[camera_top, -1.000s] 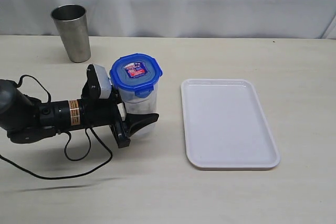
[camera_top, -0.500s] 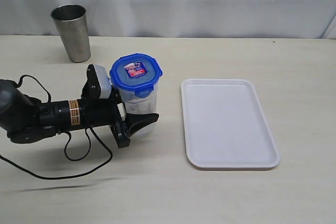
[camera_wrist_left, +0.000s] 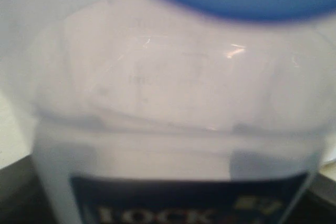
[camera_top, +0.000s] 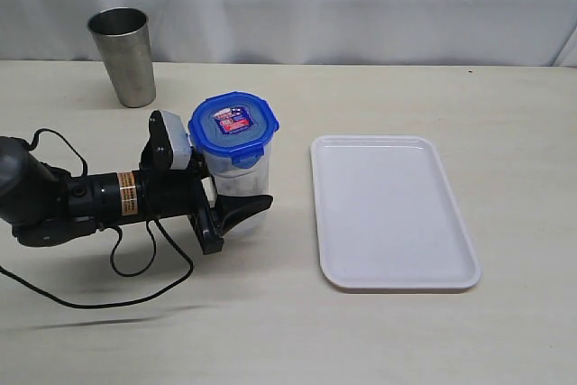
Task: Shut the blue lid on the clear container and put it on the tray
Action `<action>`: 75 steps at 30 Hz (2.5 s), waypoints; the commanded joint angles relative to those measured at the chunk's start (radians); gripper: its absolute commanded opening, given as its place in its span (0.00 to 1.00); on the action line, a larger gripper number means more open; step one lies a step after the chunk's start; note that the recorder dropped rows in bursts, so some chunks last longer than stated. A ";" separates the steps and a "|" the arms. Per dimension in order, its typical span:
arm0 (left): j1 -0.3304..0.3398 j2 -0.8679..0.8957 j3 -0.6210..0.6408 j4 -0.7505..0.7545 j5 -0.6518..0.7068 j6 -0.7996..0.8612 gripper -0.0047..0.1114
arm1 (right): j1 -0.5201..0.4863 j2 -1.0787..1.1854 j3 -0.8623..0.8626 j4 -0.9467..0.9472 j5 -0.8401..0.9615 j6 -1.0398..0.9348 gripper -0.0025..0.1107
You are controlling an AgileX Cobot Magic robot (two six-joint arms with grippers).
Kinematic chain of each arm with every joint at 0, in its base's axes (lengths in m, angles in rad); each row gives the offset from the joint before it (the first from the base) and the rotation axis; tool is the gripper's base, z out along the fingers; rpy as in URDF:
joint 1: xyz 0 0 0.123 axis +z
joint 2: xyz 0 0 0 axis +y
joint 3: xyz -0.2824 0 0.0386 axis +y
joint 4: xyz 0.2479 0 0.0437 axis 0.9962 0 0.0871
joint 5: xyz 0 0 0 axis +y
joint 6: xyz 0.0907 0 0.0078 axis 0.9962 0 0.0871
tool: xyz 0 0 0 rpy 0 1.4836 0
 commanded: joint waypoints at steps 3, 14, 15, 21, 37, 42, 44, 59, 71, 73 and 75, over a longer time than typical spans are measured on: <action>-0.003 -0.010 -0.002 -0.010 -0.033 0.001 0.04 | -0.007 -0.004 0.003 -0.011 0.127 0.000 0.06; -0.003 -0.010 -0.002 -0.008 -0.033 0.001 0.04 | -0.007 -0.004 0.003 -0.011 0.127 0.000 0.06; -0.003 -0.010 -0.002 -0.008 -0.033 0.001 0.04 | -0.007 -0.004 0.003 -0.011 0.127 0.000 0.06; -0.003 -0.010 -0.002 -0.012 -0.033 0.001 0.04 | -0.007 -0.004 0.003 -0.011 0.127 0.000 0.06; -0.003 -0.010 -0.002 -0.010 -0.033 0.001 0.04 | -0.001 -0.004 0.003 -0.015 0.127 -0.410 0.06; -0.003 -0.010 -0.002 -0.010 -0.033 0.001 0.04 | -0.001 -0.004 0.003 -0.015 0.127 -0.820 0.06; -0.003 -0.010 -0.002 -0.010 -0.033 0.001 0.04 | -0.001 -0.004 0.003 -0.015 0.127 -0.840 0.06; -0.003 -0.010 -0.002 -0.010 -0.033 0.001 0.04 | -0.001 -0.004 0.003 -0.015 0.127 -0.634 0.06; -0.003 -0.042 -0.002 -0.010 -0.033 0.001 0.04 | -0.001 -0.004 0.003 -0.015 0.127 -0.633 0.06; -0.003 -0.062 -0.002 -0.010 -0.033 -0.006 0.04 | -0.001 -0.004 0.003 -0.015 0.127 -0.633 0.06; -0.003 -0.081 -0.002 -0.010 -0.033 -0.045 0.04 | -0.001 -0.004 0.003 -0.015 0.127 -0.633 0.06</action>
